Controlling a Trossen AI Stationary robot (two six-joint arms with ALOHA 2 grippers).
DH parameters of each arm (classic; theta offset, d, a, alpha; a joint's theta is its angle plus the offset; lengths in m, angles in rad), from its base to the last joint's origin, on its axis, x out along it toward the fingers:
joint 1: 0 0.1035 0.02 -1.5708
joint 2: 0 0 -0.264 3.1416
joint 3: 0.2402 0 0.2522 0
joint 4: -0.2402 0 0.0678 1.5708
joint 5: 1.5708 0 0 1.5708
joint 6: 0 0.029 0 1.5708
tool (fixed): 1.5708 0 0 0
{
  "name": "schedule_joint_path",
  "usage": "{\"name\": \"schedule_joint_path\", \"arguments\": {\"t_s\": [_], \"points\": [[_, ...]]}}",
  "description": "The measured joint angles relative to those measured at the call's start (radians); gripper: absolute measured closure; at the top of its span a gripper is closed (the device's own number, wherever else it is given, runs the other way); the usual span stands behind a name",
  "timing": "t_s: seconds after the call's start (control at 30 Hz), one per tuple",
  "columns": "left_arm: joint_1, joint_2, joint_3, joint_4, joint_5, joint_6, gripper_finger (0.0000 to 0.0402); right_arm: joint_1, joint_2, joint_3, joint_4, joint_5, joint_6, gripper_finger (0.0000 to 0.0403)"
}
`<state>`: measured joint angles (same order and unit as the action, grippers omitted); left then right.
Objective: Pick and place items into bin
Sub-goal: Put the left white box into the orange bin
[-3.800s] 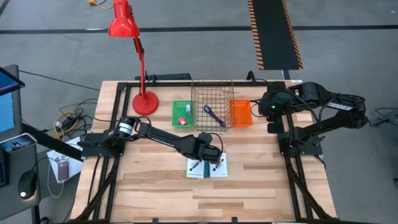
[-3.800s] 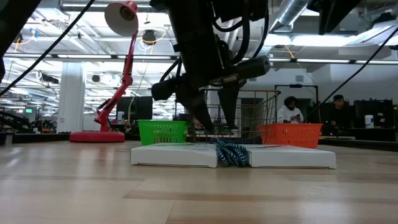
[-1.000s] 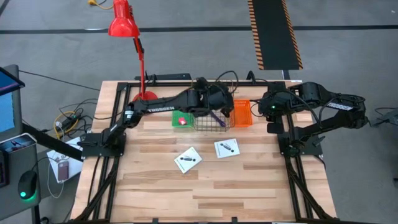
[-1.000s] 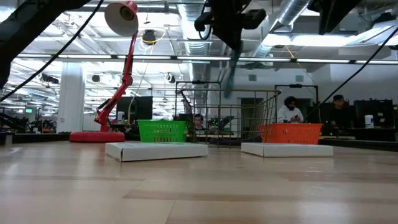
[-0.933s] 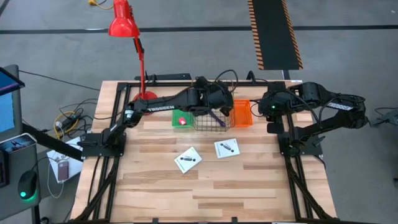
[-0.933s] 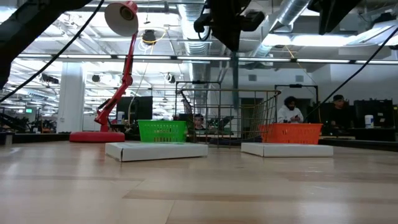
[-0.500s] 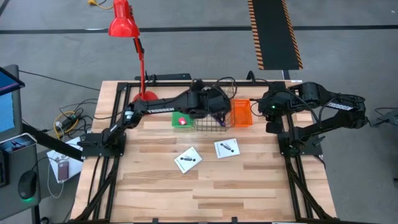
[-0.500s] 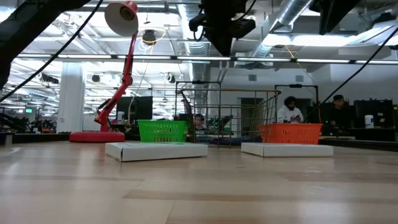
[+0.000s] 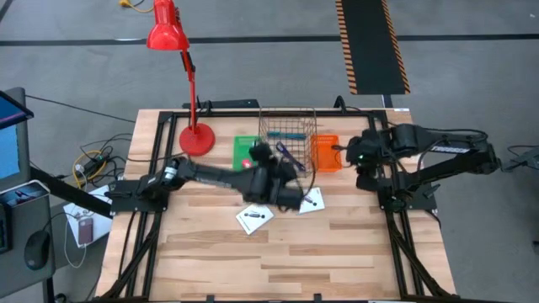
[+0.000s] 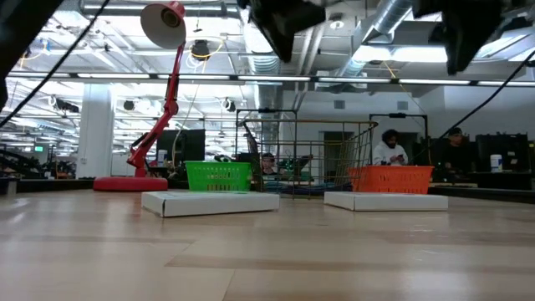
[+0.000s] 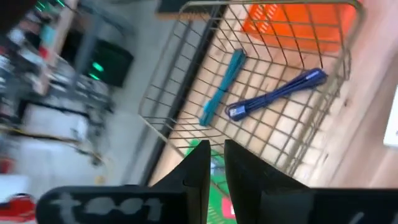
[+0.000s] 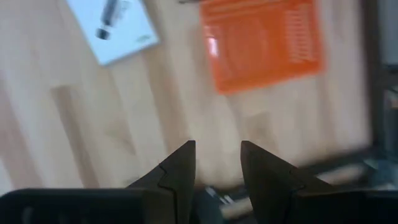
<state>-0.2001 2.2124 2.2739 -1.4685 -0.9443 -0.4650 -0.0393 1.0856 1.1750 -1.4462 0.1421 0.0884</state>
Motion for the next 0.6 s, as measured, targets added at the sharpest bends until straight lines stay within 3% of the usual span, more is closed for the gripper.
{"name": "schedule_joint_path", "arguments": {"t_s": [0.17,0.33,0.6], "points": [[-0.119,-0.043,-0.021,-0.106,-0.12,-0.096,0.0365,0.069,-0.089,-0.187,0.278,-0.095,0.024,0.0282],[-0.215,-0.126,-0.038,-0.091,-0.087,-0.011,0.0365,0.156,-0.168,-0.341,0.556,-0.084,0.084,0.0282],[-0.338,-0.257,-0.039,-0.086,0.062,0.051,0.0365,0.277,-0.225,-0.556,0.905,0.18,0.207,0.0282]]}}
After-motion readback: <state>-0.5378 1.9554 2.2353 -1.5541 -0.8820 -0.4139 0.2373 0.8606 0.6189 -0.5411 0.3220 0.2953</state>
